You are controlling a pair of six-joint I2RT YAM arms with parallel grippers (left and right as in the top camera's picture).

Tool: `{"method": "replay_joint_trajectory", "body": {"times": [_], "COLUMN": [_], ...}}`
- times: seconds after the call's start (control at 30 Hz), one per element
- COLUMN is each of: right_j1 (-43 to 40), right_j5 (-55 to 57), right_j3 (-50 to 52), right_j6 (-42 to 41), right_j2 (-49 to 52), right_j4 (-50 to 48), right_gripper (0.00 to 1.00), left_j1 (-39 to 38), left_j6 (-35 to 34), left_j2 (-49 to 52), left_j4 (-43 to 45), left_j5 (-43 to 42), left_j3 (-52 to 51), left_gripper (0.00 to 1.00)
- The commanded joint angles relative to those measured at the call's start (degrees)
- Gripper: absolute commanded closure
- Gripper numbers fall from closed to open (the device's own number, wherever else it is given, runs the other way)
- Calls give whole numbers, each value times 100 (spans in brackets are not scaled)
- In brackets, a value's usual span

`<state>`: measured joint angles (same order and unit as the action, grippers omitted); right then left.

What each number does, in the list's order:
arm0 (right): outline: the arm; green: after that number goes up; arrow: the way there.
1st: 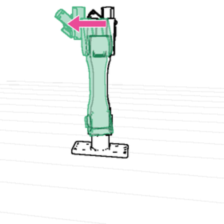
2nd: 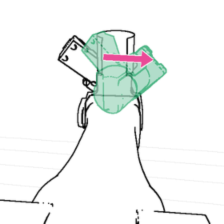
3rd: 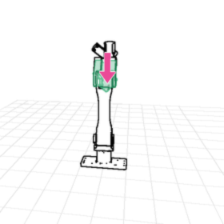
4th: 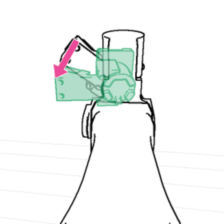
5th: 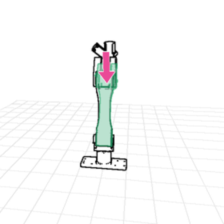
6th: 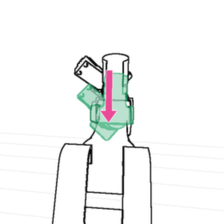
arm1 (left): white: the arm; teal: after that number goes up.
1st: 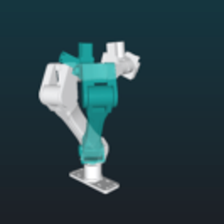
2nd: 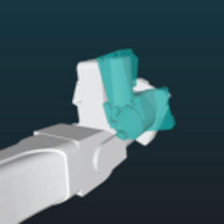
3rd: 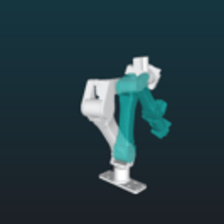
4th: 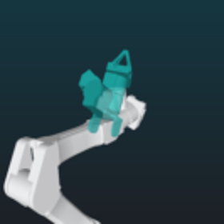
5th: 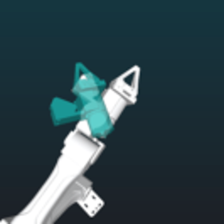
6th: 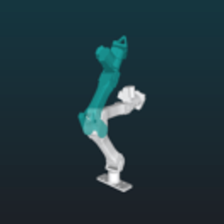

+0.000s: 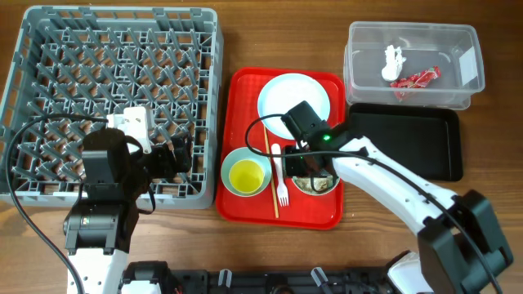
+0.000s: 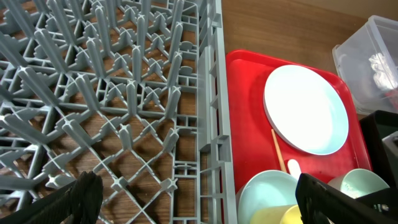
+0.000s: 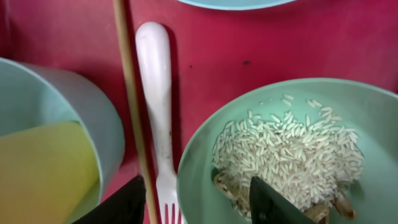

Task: Sort waste into correct bins and load items into the dishwasher rack
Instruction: 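Grasp the rim of the green rice bowl with the right gripper, then tip the green bowl over the black tray to dump the rice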

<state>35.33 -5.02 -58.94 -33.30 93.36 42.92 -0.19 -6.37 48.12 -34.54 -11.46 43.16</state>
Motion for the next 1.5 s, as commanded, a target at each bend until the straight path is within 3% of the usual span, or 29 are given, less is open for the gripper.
{"method": "replay_joint_trajectory", "body": {"times": [0.0,0.23,0.33,0.4,0.5,0.63,0.8,1.0,1.2,1.47], "right_j1": [28,28,28,28,28,28,-122,-1117,-3126,-4787], "right_j5": [162,166,195,372,608,627,610,138,-1659,-4376], "right_j3": [46,46,46,46,44,-243,-828,-964,-848,-793], "right_j6": [-136,33,33,28,39,658,809,776,1167,1805], "right_j2": [337,577,579,579,579,520,-44,-616,-533,334], "right_j4": [-42,-262,-289,-262,-260,9,267,249,210,101], "right_gripper": [49,68,92,96,96,96,96,96,96,96], "left_j1": [42,42,42,42,42,42,42,42,42,42], "left_j6": [-50,-50,-50,-50,-50,-50,-50,-50,-50,-50], "left_j2": [7,7,7,7,7,7,7,7,7,7], "left_j4": [17,17,17,17,17,17,17,17,17,20], "left_j5": [-52,-52,-52,-52,-52,-52,-52,-50,-52,-52], "left_j3": [111,111,111,111,111,111,111,111,111,111], "left_gripper": [0,0,0,0,0,0,0,0,0,0]}}
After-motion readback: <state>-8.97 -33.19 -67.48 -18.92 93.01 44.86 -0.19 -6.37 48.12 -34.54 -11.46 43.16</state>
